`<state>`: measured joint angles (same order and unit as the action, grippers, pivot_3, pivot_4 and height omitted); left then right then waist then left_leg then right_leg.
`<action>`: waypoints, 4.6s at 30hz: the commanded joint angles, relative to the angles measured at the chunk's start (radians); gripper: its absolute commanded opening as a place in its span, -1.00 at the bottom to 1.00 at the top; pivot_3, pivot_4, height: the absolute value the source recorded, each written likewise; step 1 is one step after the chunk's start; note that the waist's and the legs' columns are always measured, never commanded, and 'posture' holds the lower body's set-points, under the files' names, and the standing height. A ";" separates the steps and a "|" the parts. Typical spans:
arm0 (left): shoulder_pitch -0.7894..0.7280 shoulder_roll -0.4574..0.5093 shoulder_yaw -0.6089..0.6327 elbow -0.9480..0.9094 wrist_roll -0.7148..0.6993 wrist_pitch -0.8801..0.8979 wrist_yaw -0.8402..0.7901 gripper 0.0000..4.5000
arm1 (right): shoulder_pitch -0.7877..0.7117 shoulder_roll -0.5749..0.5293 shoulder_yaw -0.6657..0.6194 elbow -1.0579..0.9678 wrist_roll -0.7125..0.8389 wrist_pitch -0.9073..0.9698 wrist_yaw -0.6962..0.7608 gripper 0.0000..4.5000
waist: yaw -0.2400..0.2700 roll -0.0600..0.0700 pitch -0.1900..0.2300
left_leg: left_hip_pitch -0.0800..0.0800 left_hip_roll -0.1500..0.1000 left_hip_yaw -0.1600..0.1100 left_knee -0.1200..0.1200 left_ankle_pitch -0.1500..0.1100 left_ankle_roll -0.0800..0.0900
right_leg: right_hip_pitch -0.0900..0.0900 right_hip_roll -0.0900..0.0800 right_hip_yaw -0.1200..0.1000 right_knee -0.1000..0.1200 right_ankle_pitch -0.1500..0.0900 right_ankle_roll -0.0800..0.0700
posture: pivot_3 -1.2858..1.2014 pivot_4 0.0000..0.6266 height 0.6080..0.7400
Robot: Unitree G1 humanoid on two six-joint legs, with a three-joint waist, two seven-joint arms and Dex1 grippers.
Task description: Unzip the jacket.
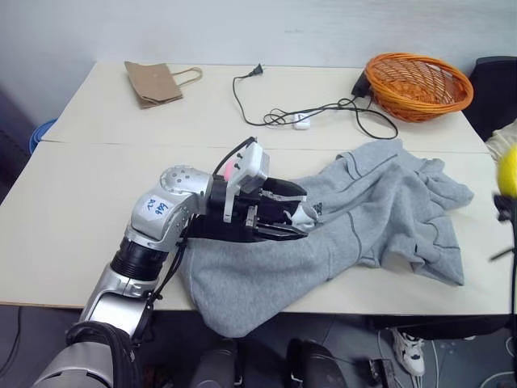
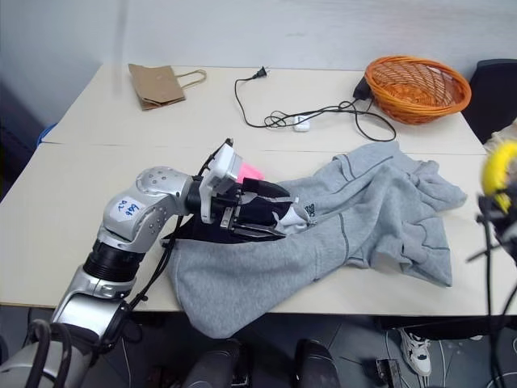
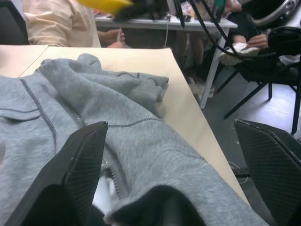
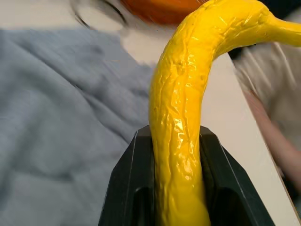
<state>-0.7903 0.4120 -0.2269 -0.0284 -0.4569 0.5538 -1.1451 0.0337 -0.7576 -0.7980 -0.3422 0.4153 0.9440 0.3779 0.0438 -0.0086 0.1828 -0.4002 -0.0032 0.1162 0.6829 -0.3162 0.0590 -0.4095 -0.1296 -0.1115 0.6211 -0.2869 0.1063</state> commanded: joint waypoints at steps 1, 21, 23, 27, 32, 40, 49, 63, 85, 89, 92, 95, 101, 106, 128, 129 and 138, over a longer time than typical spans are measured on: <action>0.024 -0.002 -0.010 -0.085 -0.003 -0.017 0.001 1.00 | 0.061 0.067 -0.059 -0.037 -0.009 -0.029 -0.027 -0.71 | -0.015 0.002 -0.001 | 0.001 0.000 0.001 0.000 0.000 0.000 | 0.000 0.000 0.001 0.000 0.000 0.001 | 0.03 -0.52 1.00; 0.050 0.017 -0.175 -0.071 0.222 -0.175 0.003 1.00 | 0.239 -0.036 -0.053 -0.008 0.020 -0.106 0.181 0.98 | -0.019 0.006 -0.003 | 0.007 -0.001 0.003 -0.002 -0.002 0.001 | 0.003 -0.003 0.008 -0.001 -0.001 -0.001 | 0.03 -0.52 1.00; 0.047 0.007 -0.188 -0.065 0.230 -0.174 -0.002 1.00 | 0.286 -0.145 -0.065 -0.005 0.005 -0.144 0.290 0.98 | -0.019 0.006 -0.003 | 0.007 0.000 0.003 -0.002 -0.002 0.002 | 0.003 -0.003 0.008 -0.003 -0.001 -0.001 | 0.03 -0.52 1.00; 0.028 -0.030 -0.224 -0.039 0.254 -0.174 -0.009 1.00 | 0.292 -0.365 -0.073 0.068 -0.038 -0.244 0.475 0.98 | -0.020 0.006 -0.003 | 0.008 0.000 0.003 -0.002 -0.003 0.003 | 0.004 -0.003 0.008 -0.004 0.000 -0.001 | 0.03 -0.52 1.00; -0.038 -0.064 -0.325 -0.045 0.288 -0.084 -0.055 1.00 | 0.105 -0.603 0.153 0.296 -0.142 -0.516 0.565 0.98 | -0.021 0.005 -0.003 | 0.009 0.000 0.002 -0.001 -0.004 0.004 | 0.008 -0.004 0.007 -0.007 0.000 -0.001 | 0.03 -0.52 1.00; -0.121 -0.137 -0.475 0.015 0.457 0.035 0.040 1.00 | -0.393 -0.583 0.750 0.638 -0.523 -1.077 0.547 0.98 | -0.024 0.005 -0.002 | 0.009 0.000 -0.001 0.000 -0.004 0.003 | 0.012 -0.004 0.003 -0.012 0.000 0.000 | 0.03 -0.52 1.00; -0.061 -0.138 -0.492 -0.023 0.499 0.089 0.091 -0.01 | -0.781 -0.406 1.046 1.037 -0.864 -1.348 0.423 1.00 | -0.028 0.012 0.000 | 0.009 0.000 -0.001 0.001 -0.003 0.001 | 0.012 -0.003 0.002 -0.009 0.000 0.000 | 0.03 -0.52 1.00; -0.059 -0.119 -0.457 -0.038 0.502 0.119 0.112 -0.99 | -1.054 -0.268 1.232 1.496 -1.091 -1.415 0.261 1.00 | -0.043 0.013 0.001 | 0.009 0.000 -0.003 0.000 -0.002 0.001 | 0.014 -0.002 0.000 -0.007 0.000 0.000 | 0.03 -0.52 1.00; 0.062 0.191 -0.375 -0.147 0.488 0.051 0.001 -1.00 | -0.815 -0.311 1.003 1.162 -0.711 -1.331 0.605 -0.99 | -0.061 0.013 0.001 | 0.011 0.004 -0.004 0.000 -0.002 -0.003 | 0.015 -0.001 0.000 -0.008 0.000 0.000 | 0.03 -0.52 1.00; 0.187 0.450 -0.309 -0.152 0.479 -0.124 -0.132 -1.00 | -0.448 -0.395 0.801 0.493 -0.374 -0.929 0.824 -0.99 | -0.069 0.015 0.001 | 0.012 0.008 -0.007 0.000 -0.005 -0.007 | 0.016 0.000 -0.001 -0.008 -0.002 -0.004 | 0.03 -0.52 1.00; 0.213 0.537 -0.275 -0.084 0.490 -0.235 -0.170 -1.00 | -0.287 -0.418 0.691 0.224 -0.282 -0.762 0.834 -0.99 | -0.073 0.016 0.000 | 0.016 0.010 -0.011 -0.001 -0.006 -0.011 | 0.016 0.004 0.001 -0.004 -0.004 -0.008 | 0.03 -0.52 1.00; 0.180 0.550 -0.255 0.052 0.525 -0.346 -0.172 -1.00 | -0.166 -0.415 0.621 0.064 -0.245 -0.708 0.839 -0.99 | -0.066 0.016 0.001 | 0.023 0.010 -0.010 -0.001 -0.007 -0.011 | 0.020 0.004 0.003 -0.003 -0.006 -0.011 | 0.03 -0.52 1.00; 0.091 0.498 -0.251 0.285 0.556 -0.541 -0.178 -1.00 | 0.017 -0.390 0.573 -0.040 -0.275 -0.747 0.810 -0.99 | -0.055 0.016 0.000 | 0.028 0.010 -0.009 -0.001 -0.011 -0.012 | 0.020 0.002 0.005 -0.001 -0.008 -0.013 | 0.03 -0.52 1.00; 0.062 0.488 -0.249 0.450 0.579 -0.751 -0.183 -1.00 | 0.198 -0.392 0.491 -0.176 -0.201 -0.720 0.886 -0.99 | -0.041 0.015 0.000 | 0.028 0.010 -0.007 -0.001 -0.010 -0.013 | 0.019 0.003 0.006 0.002 -0.009 -0.015 | 0.03 -0.52 1.00; 0.260 0.693 -0.190 0.296 0.346 -0.917 -0.469 -1.00 | 0.430 -0.343 0.415 -0.238 -0.302 -0.769 0.829 -0.99 | -0.061 0.013 -0.001 | 0.030 0.021 -0.001 -0.003 -0.015 -0.018 | 0.016 0.015 0.010 0.004 -0.012 -0.020 | 0.03 -0.52 1.00; 0.259 0.684 -0.185 0.301 0.368 -0.924 -0.449 -1.00 | 0.430 -0.337 0.414 -0.246 -0.292 -0.751 0.826 -0.99 | -0.060 0.013 -0.001 | 0.029 0.021 -0.001 -0.002 -0.015 -0.018 | 0.016 0.014 0.010 0.003 -0.012 -0.020 | 0.03 -0.52 1.00; 0.286 0.702 -0.159 0.287 0.376 -0.887 -0.445 -0.76 | 0.384 -0.332 0.393 -0.262 -0.220 -0.625 0.823 -0.08 | -0.055 0.013 -0.001 | 0.030 0.021 -0.001 -0.002 -0.016 -0.018 | 0.016 0.014 0.011 0.001 -0.013 -0.021 | 0.03 -0.52 1.00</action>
<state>-0.5377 1.0804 -0.3705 0.2599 -0.0971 -0.3808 -1.5019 0.4302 -1.0878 -0.3579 -0.5856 0.1636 0.2939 1.1903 -0.0116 0.0040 0.1817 -0.3700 0.0180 0.1150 0.6810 -0.3324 0.0408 -0.3937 -0.1157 -0.1007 0.6228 -0.3000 0.0849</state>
